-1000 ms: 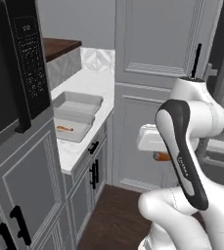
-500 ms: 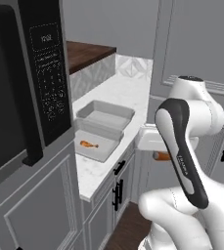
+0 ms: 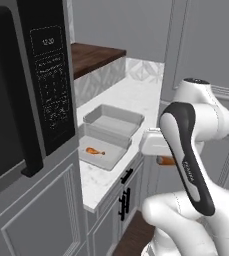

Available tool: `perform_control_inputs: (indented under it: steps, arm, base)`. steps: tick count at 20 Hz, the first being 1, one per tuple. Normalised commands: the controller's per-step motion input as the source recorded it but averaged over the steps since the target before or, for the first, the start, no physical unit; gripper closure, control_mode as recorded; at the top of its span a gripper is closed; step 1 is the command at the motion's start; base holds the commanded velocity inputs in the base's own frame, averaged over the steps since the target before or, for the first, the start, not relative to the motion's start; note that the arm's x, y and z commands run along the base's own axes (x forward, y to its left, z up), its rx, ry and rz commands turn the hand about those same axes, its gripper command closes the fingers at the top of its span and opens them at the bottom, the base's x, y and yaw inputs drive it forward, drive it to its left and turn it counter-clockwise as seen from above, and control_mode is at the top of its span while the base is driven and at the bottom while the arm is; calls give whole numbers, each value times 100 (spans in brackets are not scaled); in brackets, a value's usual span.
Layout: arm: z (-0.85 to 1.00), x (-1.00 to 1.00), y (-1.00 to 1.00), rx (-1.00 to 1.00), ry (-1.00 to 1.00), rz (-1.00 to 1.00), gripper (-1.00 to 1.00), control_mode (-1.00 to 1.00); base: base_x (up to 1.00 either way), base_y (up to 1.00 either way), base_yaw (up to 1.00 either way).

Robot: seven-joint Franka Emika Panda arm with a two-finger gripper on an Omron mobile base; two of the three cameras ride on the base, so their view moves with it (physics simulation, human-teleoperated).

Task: Place one carrot and one chicken drumstick in each tupperware on the nearby counter, to pack two identical lunches.

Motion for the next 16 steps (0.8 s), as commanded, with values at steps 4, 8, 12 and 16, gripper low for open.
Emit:
perform_control_inputs:
  steps: [4, 8, 12, 16]
  arm:
    - [0, 71, 4, 0, 0, 0, 100, -100]
    - [-7, 100, 11, 0, -1, 2, 100, -100]
    - [-28, 100, 29, -5, -13, 11, 100, -100]
    - [-53, 100, 62, -9, -15, 30, 100, -100]
  base:
    - [18, 0, 0]
    - [0, 0, 0]
    - [0, 0, 0]
    - [0, 0, 0]
